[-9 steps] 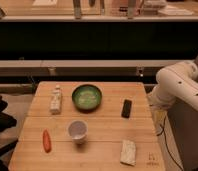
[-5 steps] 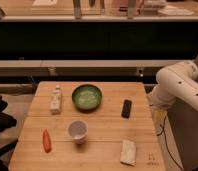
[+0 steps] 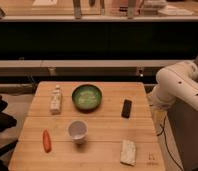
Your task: Place the eraser on the white sponge
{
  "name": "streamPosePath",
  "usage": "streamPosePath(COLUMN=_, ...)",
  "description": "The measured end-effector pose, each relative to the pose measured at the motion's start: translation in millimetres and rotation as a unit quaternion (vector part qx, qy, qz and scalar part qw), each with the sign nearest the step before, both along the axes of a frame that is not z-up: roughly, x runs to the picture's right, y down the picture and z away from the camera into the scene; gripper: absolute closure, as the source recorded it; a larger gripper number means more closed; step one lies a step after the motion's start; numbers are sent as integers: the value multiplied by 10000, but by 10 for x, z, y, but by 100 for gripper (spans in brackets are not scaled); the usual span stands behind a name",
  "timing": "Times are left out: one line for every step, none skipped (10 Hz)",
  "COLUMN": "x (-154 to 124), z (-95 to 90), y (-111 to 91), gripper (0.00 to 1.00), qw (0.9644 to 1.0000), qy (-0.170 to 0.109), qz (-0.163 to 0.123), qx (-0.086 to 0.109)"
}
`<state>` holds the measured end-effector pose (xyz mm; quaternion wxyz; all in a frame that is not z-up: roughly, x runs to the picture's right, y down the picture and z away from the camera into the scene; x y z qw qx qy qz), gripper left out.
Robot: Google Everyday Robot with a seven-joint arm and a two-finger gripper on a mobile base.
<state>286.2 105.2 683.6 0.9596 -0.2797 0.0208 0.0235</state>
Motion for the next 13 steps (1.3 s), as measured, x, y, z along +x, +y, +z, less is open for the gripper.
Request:
streamPosePath(x=0, z=0, y=0, gripper=20, qw=10000, qy=0, qz=0, qx=0)
streamPosePath(x=0, z=0, y=0, gripper=20, qw=10000, qy=0, qz=0, qx=0)
streamPosePath(x=0, z=0, y=0, gripper=20, qw=10000, qy=0, qz=0, qx=0)
streamPosePath(x=0, z=0, y=0, gripper=20, qw=10000, qy=0, qz=0, qx=0)
streamPosePath(x=0, z=0, y=0, gripper=20, qw=10000, qy=0, qz=0, qx=0)
streamPosePath(x=0, z=0, y=0, gripper=20, qw=10000, qy=0, qz=0, qx=0)
streamPosePath(x=0, z=0, y=0, gripper=20, qw=10000, qy=0, qz=0, qx=0)
streamPosePath(x=0, z=0, y=0, gripper=20, qw=10000, qy=0, qz=0, qx=0)
streamPosePath(x=-4, z=11, y=6, gripper=20, qw=10000, qy=3, qz=15, qx=-1)
streamPosePath(x=-49, z=76, y=6, gripper=20, qw=10000, qy=18, qz=64, qx=16)
streamPosePath(x=-190, z=198, y=0, gripper=20, qw=9999, qy=9, qz=129, qx=29)
streamPosePath(x=-319, z=280, y=-8, gripper=20, qw=9999, qy=-12, qz=161, qx=36)
streamPosePath(x=-374, z=319, y=-10, gripper=20, qw=9998, qy=0, qz=187, qx=43)
